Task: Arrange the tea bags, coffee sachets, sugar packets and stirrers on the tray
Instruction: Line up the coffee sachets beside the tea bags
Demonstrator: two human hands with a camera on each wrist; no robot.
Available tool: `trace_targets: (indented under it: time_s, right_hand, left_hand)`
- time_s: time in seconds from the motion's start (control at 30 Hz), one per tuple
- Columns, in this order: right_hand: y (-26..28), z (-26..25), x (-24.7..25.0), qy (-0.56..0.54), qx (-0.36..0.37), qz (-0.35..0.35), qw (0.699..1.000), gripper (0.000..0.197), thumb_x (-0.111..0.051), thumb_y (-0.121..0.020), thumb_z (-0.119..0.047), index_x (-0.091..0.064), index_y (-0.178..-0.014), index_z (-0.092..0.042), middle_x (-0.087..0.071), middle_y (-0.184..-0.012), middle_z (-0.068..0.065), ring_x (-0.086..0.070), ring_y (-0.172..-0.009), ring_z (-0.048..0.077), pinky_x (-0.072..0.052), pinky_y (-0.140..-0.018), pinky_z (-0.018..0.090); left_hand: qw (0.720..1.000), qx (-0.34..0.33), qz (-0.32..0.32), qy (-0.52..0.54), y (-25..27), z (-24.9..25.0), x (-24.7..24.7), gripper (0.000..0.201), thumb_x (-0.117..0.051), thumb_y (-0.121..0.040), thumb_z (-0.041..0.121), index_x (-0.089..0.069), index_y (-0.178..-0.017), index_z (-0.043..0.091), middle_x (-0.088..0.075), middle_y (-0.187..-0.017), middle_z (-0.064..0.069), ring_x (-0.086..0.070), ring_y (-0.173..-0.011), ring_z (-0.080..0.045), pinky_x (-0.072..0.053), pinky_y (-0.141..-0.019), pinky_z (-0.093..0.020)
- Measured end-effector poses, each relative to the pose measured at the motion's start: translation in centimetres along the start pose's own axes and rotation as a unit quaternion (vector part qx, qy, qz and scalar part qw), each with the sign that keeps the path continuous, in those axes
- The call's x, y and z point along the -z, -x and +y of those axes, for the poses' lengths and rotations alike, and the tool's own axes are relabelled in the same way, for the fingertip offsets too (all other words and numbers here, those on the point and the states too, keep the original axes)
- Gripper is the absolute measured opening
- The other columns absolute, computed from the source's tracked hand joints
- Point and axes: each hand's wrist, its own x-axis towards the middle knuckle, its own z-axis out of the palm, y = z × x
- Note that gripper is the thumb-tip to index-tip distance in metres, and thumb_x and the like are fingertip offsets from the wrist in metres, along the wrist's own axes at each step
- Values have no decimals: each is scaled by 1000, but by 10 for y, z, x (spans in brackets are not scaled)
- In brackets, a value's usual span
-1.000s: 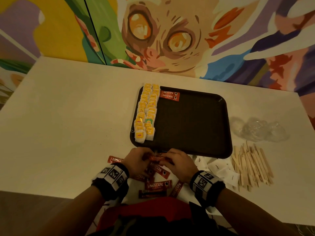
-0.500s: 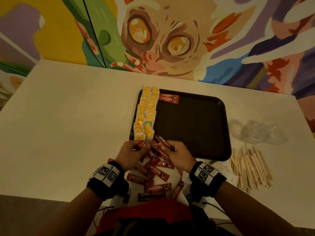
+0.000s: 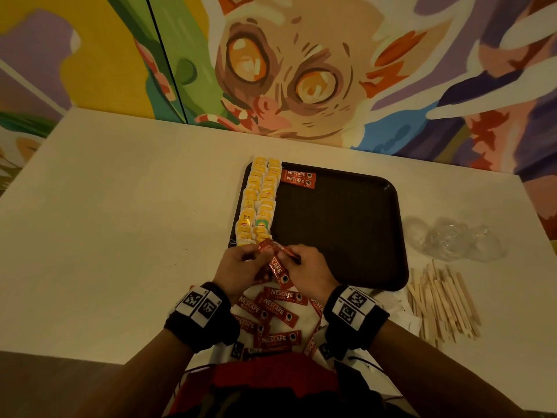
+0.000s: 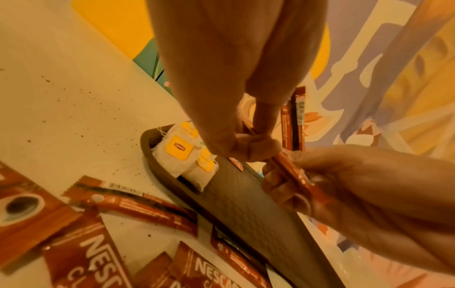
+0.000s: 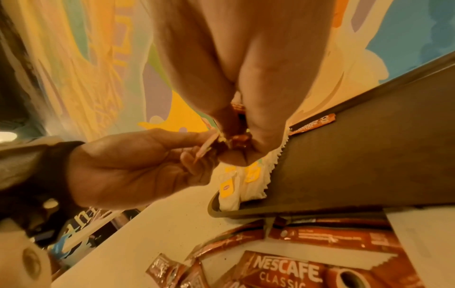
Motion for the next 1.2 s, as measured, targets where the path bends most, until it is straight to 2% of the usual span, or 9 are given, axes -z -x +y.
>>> trace_targets:
  time_s: [0.07, 0.17, 0.23, 0.33, 0.4, 0.53, 0.73, 0.93, 1.2]
  right_hand:
    - [-3, 0, 0, -25, -24, -12, 999, 19, -50, -101, -31, -67, -104, -22, -65, -104, 4, -65, -92, 16, -55, -81, 32]
    - [-7, 1, 6, -20, -34, -22, 999, 28, -42, -104, -27, -61, -125, -21, -57, -104, 0, -54, -75, 4, -41, -59, 11]
    - [-10, 1, 13, -29, -42, -29, 998, 31, -43, -104, -22, -55, -132, -22, -49, -109, -2, -49, -72, 3, -40, -53, 11]
    - [-19, 5, 23, -88, -77, -43, 992, 35, -45, -102, -26, -49, -137, -24, -40, -110, -6, -50, -79, 8, -44, -64, 18]
    - [-25, 8, 28, -112, -91, -38, 989, 34, -40, -103, -28, -49, -136, -24, -41, -107, -3, -49, -79, 8, -44, -70, 24]
    - [-37, 13, 38, -118, -78, -28, 990, 33, -32, -106, -15, -52, -132, -19, -48, -86, 2, -46, -63, 7, -41, -56, 18]
    - [-71, 18, 50, -207, -118, 119, 964, 29, -52, -98, -8, -58, -125, -17, -63, -102, 6, -64, -84, 14, -57, -86, 36]
    - [-117, 17, 65, -306, -178, 214, 911, 21, -65, -89, -1, -61, -108, -10, -68, -93, 9, -70, -79, 17, -60, -83, 35]
    - [-164, 8, 67, -272, -237, 190, 913, 15, -70, -88, -7, -62, -101, -11, -66, -83, 5, -72, -76, 18, -61, -81, 35]
  left_hand:
    - [1000, 12, 12, 2, -2, 0, 1, 20, -62, -92, 20, -72, -96, 4, -73, -94, -16, -69, -91, -35, -58, -83, -46]
    - [999, 22, 34, 11, -4, 1, 4, 19, -58, -95, 22, -70, -103, 10, -73, -97, -11, -71, -90, -27, -58, -81, -41]
    - [998, 31, 44, 23, -5, 3, 6, 21, -54, -97, 23, -67, -110, 12, -72, -100, -10, -71, -88, -25, -57, -72, -34]
    - [996, 48, 49, 54, -7, 7, 10, 22, -50, -99, 23, -63, -110, 10, -72, -101, -12, -71, -86, -24, -55, -63, -28]
    - [995, 56, 47, 67, -9, 10, 12, 24, -50, -99, 23, -62, -113, 8, -71, -103, -13, -70, -90, -27, -57, -69, -32]
    - [995, 54, 42, 76, -12, 15, 12, 23, -51, -98, 21, -61, -113, 7, -70, -104, -16, -69, -90, -31, -58, -80, -43]
    - [994, 55, 38, 89, -17, 20, 13, 21, -51, -98, 21, -63, -110, 9, -73, -101, -14, -70, -92, -34, -56, -84, -50]
    - [993, 60, 51, 90, -25, 24, 15, 20, -52, -98, 19, -65, -108, 7, -72, -102, -16, -69, -95, -35, -56, -84, -49]
    - [995, 52, 42, 79, -40, 29, 11, 22, -53, -97, 20, -63, -112, 7, -71, -103, -16, -69, -96, -34, -55, -74, -38]
